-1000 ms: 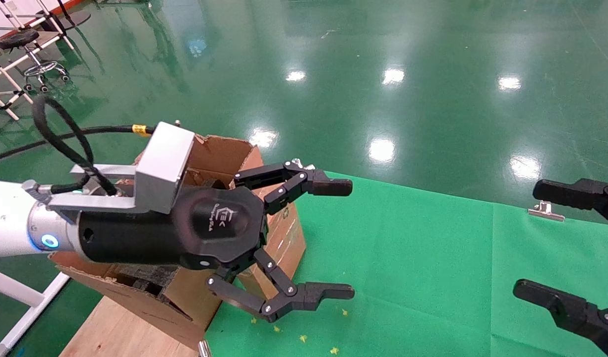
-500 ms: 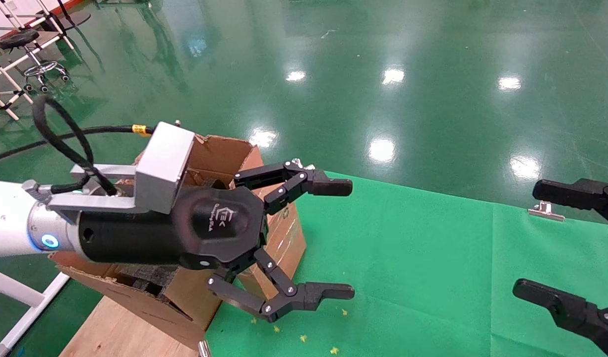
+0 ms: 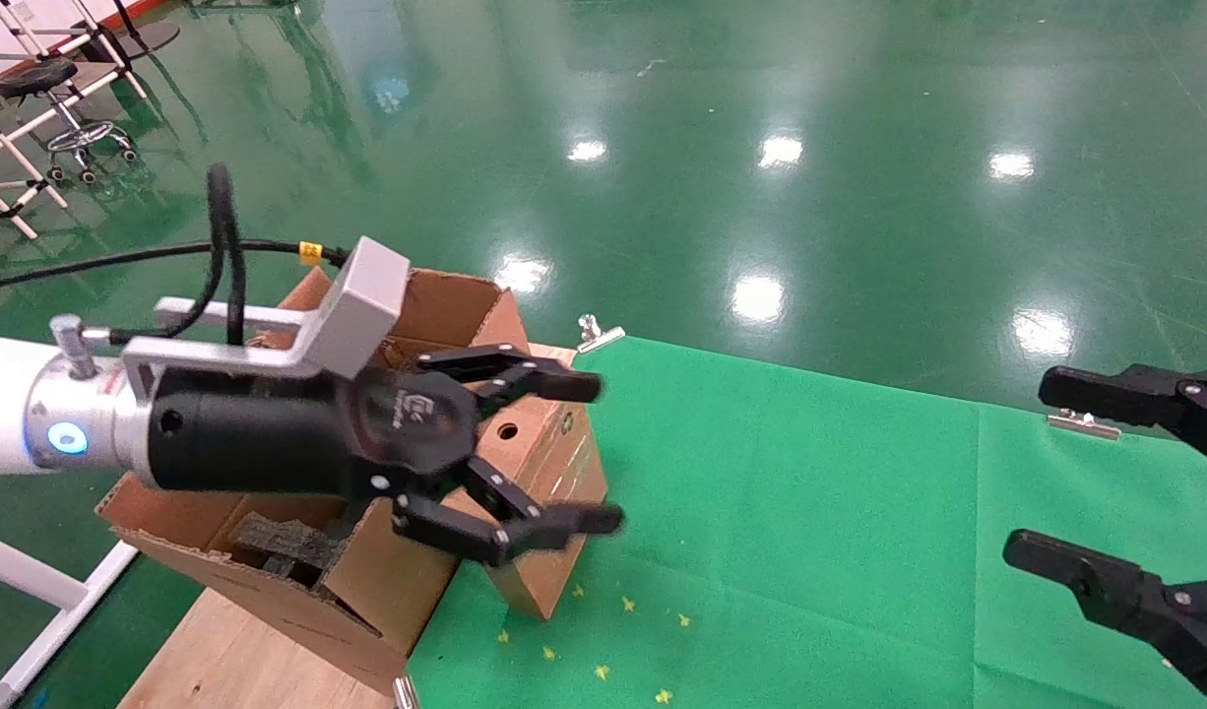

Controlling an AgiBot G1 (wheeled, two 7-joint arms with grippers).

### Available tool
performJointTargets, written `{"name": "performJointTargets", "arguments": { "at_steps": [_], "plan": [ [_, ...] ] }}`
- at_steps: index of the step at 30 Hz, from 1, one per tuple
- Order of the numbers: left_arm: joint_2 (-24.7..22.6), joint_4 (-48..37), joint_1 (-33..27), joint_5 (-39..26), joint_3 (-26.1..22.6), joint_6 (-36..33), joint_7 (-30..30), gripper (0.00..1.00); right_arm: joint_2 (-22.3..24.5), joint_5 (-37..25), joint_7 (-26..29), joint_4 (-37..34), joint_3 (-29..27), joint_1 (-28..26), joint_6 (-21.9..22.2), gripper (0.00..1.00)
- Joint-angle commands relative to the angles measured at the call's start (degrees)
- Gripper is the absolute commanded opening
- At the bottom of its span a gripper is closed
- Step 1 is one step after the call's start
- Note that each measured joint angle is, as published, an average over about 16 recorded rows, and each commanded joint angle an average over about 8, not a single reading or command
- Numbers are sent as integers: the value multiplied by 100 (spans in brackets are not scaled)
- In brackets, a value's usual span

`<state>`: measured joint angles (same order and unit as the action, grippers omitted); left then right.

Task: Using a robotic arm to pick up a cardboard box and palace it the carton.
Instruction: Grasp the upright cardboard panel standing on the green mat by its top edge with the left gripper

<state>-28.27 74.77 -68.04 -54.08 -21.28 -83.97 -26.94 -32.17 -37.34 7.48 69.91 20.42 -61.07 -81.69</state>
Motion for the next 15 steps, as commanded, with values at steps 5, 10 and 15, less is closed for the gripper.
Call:
{"name": "performJointTargets", "arguments": {
  "at_steps": [5,10,15],
  "plan": [
    [254,171,-381,-707,-318,-46,-903,100,0,0,0,0,0,0,0,0],
    [298,199,-611,-1111,-534,-227,-1281,100,0,0,0,-1,0,1,1,0],
    [294,150,-673,-1196,-594,-287,-1338,100,1,1,0,-2,0,1,2,0]
  ]
}}
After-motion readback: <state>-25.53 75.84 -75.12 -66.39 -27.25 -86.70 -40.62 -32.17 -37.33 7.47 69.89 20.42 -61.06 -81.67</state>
